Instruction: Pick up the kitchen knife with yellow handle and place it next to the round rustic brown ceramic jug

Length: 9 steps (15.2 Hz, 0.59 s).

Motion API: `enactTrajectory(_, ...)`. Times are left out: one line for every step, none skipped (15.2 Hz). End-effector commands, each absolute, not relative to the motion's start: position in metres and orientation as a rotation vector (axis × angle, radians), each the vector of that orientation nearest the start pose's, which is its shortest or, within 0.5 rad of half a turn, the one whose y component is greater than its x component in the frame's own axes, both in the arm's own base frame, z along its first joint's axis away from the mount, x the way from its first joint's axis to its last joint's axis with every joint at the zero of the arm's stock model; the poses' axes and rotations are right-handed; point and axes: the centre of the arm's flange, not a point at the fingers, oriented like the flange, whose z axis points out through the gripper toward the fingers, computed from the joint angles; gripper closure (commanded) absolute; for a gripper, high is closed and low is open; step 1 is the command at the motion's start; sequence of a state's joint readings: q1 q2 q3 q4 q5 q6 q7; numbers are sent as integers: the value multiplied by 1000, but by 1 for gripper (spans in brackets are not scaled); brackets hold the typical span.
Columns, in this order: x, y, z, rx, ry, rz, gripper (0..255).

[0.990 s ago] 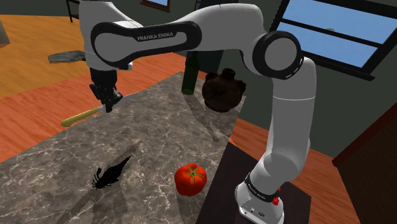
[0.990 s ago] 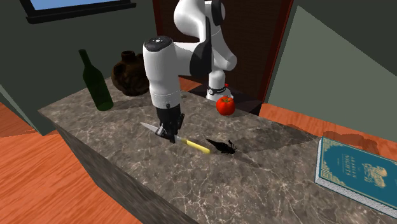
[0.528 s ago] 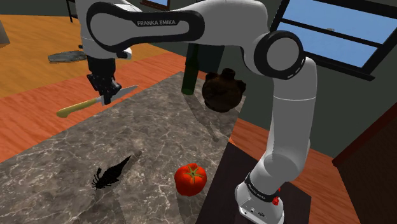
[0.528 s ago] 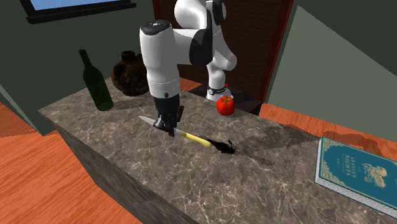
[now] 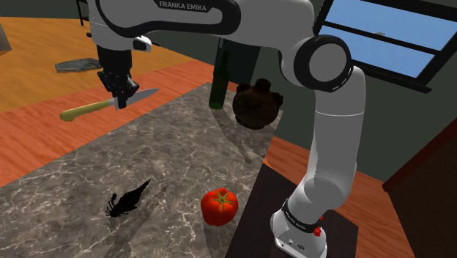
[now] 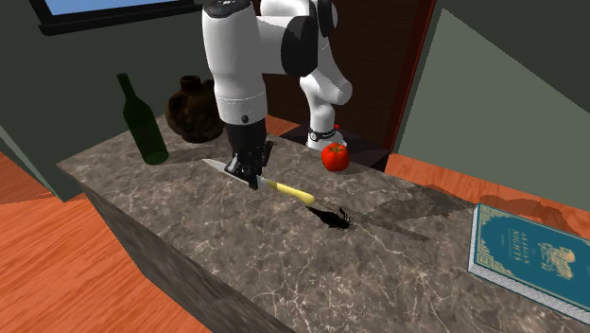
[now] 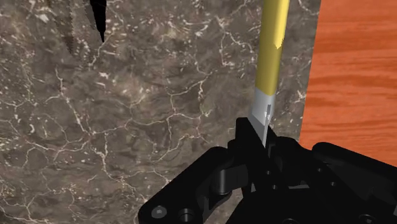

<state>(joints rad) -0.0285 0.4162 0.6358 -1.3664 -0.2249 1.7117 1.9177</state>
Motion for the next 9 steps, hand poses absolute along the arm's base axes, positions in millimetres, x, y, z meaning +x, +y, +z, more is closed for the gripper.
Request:
enactTrajectory(597, 299, 527, -2470, 1921, 26, 255)
enactTrajectory(597, 299, 532, -2470, 1921, 26, 255)
enactTrajectory(597, 299, 538, -2470, 1921, 26, 255)
enactTrajectory(597, 299, 543, -2470, 1921, 26, 255)
enactTrajectory(597, 299, 548, -2470, 1921, 26, 255)
enactTrajectory(597, 299, 553, -2470, 1921, 26, 255)
enactTrajectory(597, 299, 559, -2470, 1921, 26, 255)
enactTrajectory(597, 299, 564, -2470, 1921, 26, 255)
enactTrajectory(597, 299, 569, -2470, 1921, 26, 255)
